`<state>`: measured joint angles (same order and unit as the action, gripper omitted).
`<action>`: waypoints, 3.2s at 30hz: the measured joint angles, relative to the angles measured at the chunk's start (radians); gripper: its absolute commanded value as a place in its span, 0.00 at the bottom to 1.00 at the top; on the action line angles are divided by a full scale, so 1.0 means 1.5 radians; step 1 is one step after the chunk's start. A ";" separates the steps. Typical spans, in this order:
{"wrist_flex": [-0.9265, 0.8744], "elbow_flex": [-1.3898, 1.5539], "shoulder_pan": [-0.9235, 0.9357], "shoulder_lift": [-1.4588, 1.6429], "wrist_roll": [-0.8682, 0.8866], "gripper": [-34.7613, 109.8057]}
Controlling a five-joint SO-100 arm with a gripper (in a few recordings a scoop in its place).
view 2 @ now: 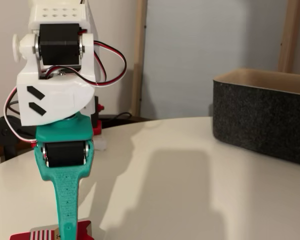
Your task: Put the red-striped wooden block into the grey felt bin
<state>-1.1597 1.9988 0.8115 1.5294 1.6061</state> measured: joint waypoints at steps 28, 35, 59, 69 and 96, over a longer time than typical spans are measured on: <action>0.010 -0.098 0.013 -0.096 -0.065 0.36; 0.010 -0.130 0.015 -0.097 -0.072 0.34; 0.010 -0.201 0.035 -0.097 -0.050 0.45; 0.010 -0.201 0.034 -0.120 -0.055 0.46; 0.018 -0.204 0.024 -0.189 -0.076 0.29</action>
<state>-1.1321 1.6935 0.8468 1.2456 1.4926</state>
